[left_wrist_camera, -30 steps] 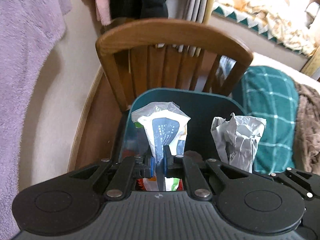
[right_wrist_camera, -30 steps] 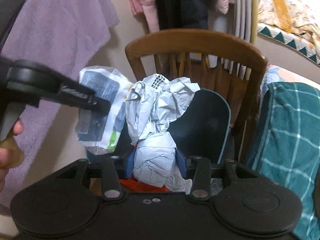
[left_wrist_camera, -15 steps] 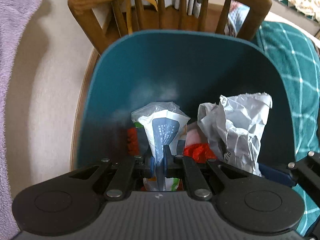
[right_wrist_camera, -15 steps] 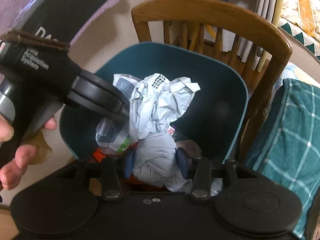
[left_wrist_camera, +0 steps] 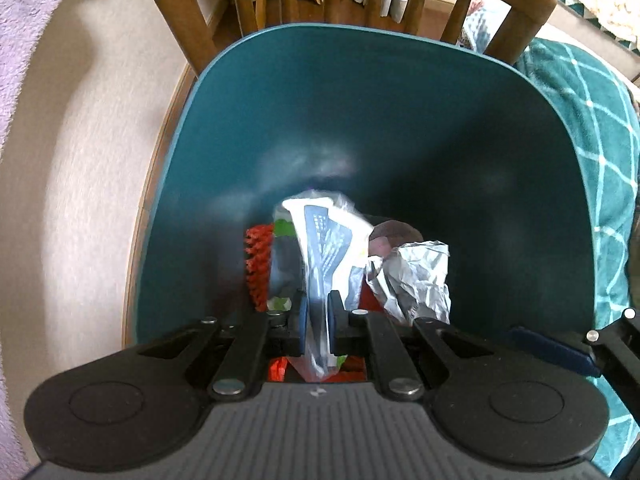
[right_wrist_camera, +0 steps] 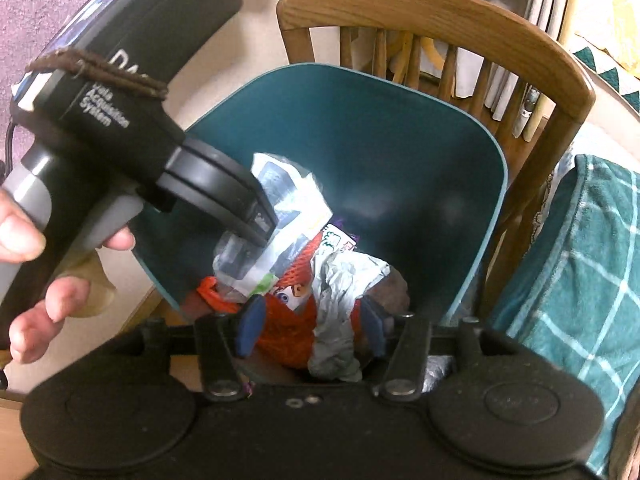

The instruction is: Collect trash

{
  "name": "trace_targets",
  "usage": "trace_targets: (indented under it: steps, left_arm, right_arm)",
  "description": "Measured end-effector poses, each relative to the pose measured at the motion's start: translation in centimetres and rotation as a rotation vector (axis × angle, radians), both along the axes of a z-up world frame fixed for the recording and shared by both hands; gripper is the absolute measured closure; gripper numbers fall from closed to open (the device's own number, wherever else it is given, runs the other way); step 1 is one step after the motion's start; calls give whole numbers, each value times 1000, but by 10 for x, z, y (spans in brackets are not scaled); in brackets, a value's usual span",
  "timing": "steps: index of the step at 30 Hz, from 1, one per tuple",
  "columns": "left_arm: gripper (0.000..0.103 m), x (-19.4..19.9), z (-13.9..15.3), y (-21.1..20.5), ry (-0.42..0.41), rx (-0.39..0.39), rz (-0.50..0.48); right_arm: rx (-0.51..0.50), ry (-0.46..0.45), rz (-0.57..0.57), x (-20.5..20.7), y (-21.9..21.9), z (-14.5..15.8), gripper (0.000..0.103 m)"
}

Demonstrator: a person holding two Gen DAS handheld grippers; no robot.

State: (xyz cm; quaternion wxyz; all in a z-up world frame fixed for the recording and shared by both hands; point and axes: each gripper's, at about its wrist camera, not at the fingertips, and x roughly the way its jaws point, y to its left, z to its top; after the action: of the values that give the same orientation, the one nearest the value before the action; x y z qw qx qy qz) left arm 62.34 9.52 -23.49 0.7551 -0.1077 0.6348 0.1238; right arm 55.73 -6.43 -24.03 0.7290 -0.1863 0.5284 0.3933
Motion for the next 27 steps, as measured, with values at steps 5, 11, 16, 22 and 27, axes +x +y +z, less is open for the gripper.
trace_targets:
  steps: [5, 11, 16, 22, 27]
  left_arm:
    - [77, -11, 14, -3, -40, -11, -16]
    - [76, -32, 40, -2, -98, -2, -45]
    - [76, -59, 62, 3, -158, -11, -70]
    - [76, -102, 94, 11, -234, -15, -116]
    - [75, -142, 118, 18, -292, -15, -155]
  right_arm:
    - [28, -25, -31, -4, -3, 11, 49]
    - [54, -46, -59, -18, -8, 31, 46]
    - [81, -60, -95, -33, -15, 48, 43]
    - [135, -63, -162, -60, -28, 71, 41]
    - [171, -86, -224, -92, -35, 89, 40]
